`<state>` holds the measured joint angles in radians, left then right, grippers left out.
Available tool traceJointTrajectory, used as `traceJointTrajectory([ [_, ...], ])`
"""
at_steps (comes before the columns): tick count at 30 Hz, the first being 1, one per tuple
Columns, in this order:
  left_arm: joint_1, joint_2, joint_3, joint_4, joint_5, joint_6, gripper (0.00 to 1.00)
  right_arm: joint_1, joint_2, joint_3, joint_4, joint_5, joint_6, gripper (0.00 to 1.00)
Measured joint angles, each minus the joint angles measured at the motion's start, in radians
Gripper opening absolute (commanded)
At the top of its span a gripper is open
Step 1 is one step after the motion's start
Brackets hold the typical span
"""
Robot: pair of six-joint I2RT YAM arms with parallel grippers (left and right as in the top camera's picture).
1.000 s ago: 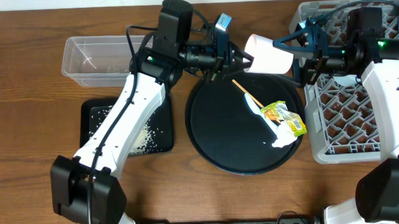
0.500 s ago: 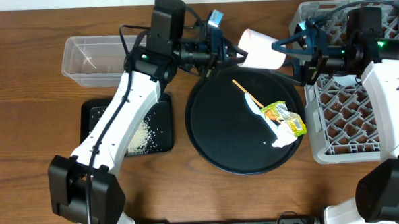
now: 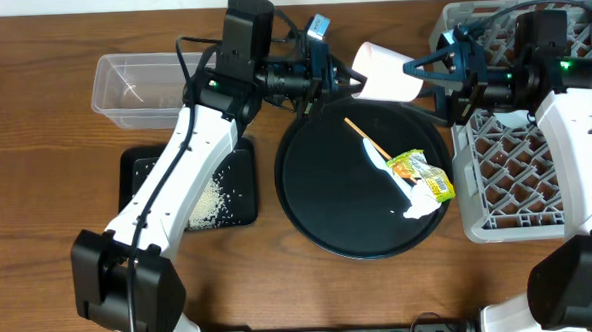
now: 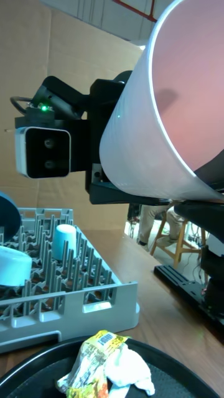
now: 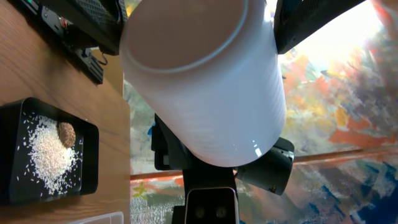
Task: Sort waste into correct bins and load items into the dishwasher rack
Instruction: 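Grasp the pink cup with the right gripper and open the left gripper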
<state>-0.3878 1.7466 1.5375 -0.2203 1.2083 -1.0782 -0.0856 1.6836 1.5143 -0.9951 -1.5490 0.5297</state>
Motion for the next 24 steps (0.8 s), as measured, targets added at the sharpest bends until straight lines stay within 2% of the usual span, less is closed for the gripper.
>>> traceJointTrajectory([
  [16,0.000,0.000,0.000,0.000,0.069,-0.022,0.06,0.000,0.000,0.000,0.073,0.000,0.000,0.74],
  [20,0.000,0.000,0.000,-0.001,0.076,-0.023,0.06,0.000,0.000,0.000,0.073,0.000,0.000,0.73],
  [24,0.000,0.000,0.000,-0.003,0.076,-0.024,0.06,0.000,0.000,0.000,0.074,0.000,0.000,0.67],
])
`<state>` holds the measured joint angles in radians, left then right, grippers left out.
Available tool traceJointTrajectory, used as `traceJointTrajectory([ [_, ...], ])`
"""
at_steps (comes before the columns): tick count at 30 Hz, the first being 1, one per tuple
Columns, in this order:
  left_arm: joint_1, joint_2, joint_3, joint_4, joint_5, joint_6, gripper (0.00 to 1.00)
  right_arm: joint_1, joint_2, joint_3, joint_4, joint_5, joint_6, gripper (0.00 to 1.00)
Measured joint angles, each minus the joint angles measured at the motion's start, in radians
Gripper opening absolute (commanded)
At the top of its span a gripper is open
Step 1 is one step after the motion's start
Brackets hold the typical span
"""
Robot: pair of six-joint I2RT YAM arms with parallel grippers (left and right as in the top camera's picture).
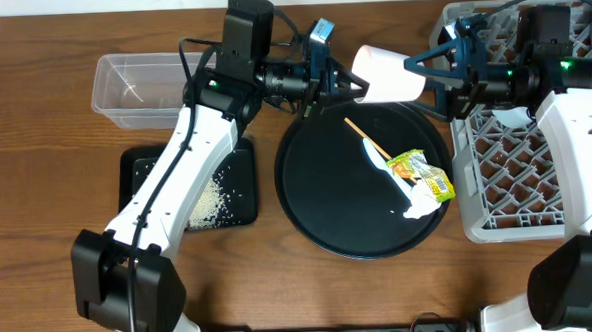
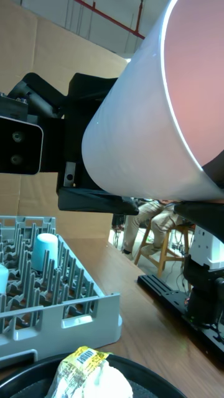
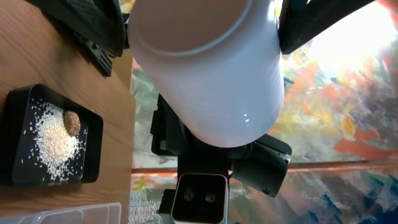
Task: Sort waste into correct bins and load items into the dishwasher rack
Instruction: 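Grasp the pink cup with the right gripper and open the left gripper, then carry the pink cup into the rack with the right gripper and release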
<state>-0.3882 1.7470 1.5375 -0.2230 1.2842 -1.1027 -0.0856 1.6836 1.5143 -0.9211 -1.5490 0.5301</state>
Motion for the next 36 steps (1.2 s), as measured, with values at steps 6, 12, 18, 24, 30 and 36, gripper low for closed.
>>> traceJointTrajectory([
  [6,-0.001,0.002,0.000,-0.005,0.003,0.000,0.06,0.000,-0.003,0.000,0.002,0.000,0.002,0.54],
  [12,0.000,0.005,0.000,-0.004,0.011,0.000,0.07,0.000,-0.006,0.001,0.001,-0.001,0.011,0.35],
  [18,-0.004,0.006,0.000,0.001,0.024,0.003,0.38,0.000,-0.006,0.001,-0.024,0.008,0.011,0.30],
  [24,-0.012,0.006,0.000,0.001,0.011,0.034,0.48,0.000,-0.019,0.000,-0.055,0.074,0.019,0.17],
  [30,-0.012,0.006,0.000,-0.123,-0.085,0.115,0.49,0.000,-0.097,0.000,-0.035,0.273,0.065,0.05],
  [36,0.010,0.005,0.003,-0.393,-0.337,0.239,0.49,-0.026,-0.169,-0.001,-0.035,0.454,0.090,0.01],
])
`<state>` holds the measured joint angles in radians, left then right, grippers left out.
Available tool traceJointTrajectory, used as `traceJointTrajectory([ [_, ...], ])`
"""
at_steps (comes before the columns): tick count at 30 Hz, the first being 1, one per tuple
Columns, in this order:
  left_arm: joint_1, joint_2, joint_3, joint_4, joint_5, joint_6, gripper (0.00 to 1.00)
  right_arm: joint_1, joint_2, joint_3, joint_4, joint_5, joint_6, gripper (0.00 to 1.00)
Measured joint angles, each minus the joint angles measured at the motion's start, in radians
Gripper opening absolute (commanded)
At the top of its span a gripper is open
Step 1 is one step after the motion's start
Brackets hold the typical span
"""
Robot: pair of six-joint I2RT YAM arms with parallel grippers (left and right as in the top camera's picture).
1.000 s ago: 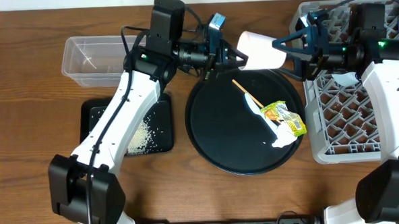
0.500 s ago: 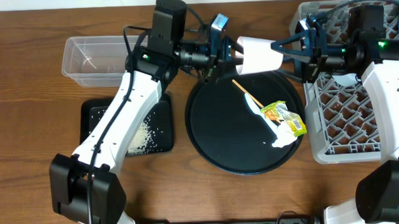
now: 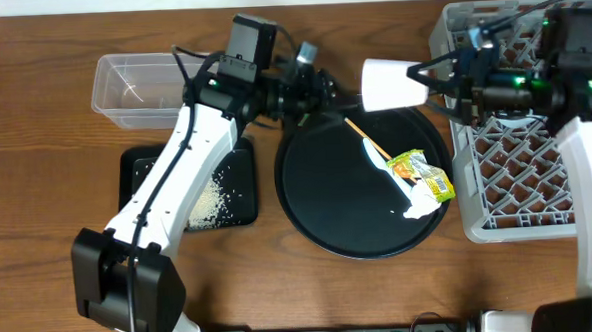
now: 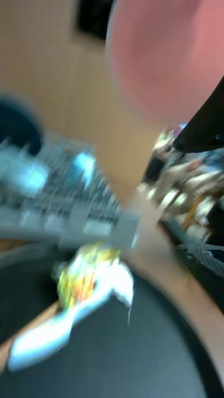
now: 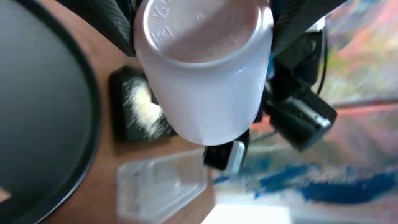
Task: Sort waste into correct bins and load items into the dishwasher rack
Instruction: 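Carry the pink cup into the rack with the right gripper and release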
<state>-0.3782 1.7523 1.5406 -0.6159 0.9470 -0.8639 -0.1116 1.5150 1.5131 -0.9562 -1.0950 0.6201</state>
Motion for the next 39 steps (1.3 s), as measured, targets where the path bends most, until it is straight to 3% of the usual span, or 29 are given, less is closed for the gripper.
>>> traceJointTrajectory([
  [3,0.007,0.000,0.000,-0.067,-0.139,0.032,0.50,-0.031,-0.026,0.000,-0.005,0.068,0.002,0.01],
  [7,0.009,0.000,0.000,-0.133,-0.306,0.056,0.59,-0.065,-0.035,0.000,-0.017,0.169,0.005,0.01],
  [16,0.009,0.000,0.000,-0.339,-0.589,0.106,0.59,-0.184,-0.035,0.000,-0.023,0.423,-0.009,0.02],
  [27,0.009,0.000,-0.005,-0.365,-0.659,0.218,0.59,-0.425,-0.035,0.024,-0.044,0.707,-0.042,0.04],
  [39,0.009,0.000,-0.132,-0.270,-0.666,0.236,0.60,-0.449,0.048,0.025,-0.035,1.030,-0.066,0.10],
])
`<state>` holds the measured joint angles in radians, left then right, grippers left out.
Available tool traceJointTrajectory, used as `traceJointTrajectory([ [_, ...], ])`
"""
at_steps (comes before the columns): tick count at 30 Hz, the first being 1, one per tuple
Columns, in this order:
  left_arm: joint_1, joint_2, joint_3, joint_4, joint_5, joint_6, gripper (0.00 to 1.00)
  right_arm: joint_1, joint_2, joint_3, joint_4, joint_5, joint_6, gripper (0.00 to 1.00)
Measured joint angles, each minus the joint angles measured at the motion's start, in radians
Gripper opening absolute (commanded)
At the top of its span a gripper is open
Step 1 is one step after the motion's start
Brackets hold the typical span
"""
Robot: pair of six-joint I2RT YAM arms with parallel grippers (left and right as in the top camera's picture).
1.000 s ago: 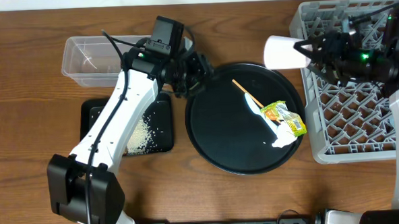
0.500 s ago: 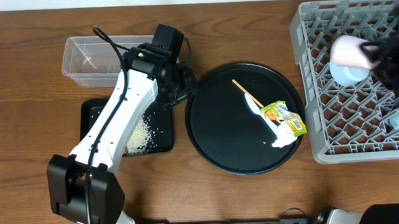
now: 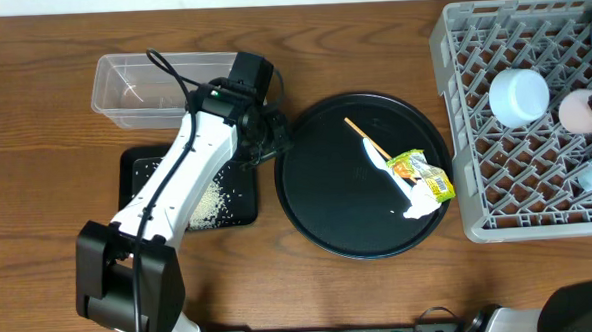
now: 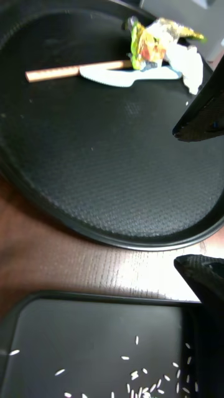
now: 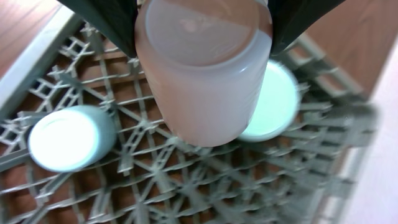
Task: Sort waste into correct bins and load items into the dishwasher rack
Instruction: 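Carry the pink cup into the rack with the right gripper and release, then reach the left gripper to the yellow wrapper and tissue on the tray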
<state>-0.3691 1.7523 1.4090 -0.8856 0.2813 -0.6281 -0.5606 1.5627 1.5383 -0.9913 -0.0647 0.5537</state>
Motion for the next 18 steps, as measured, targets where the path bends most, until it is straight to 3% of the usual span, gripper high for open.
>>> traceJointTrajectory([
  [7,0.000,0.000,-0.011,-0.001,0.000,0.000,0.60,0.000,0.100,0.000,0.021,0.094,-0.010,0.12],
  [11,0.000,0.000,-0.011,0.000,0.000,0.001,0.61,0.000,0.133,0.000,0.043,0.120,-0.017,0.49],
  [14,0.000,0.000,-0.011,0.000,0.000,0.008,0.77,0.000,0.138,0.000,0.044,0.127,-0.016,0.78],
  [18,0.000,0.000,-0.011,0.000,0.001,0.006,0.80,0.000,0.138,0.000,0.045,0.125,-0.025,0.95],
])
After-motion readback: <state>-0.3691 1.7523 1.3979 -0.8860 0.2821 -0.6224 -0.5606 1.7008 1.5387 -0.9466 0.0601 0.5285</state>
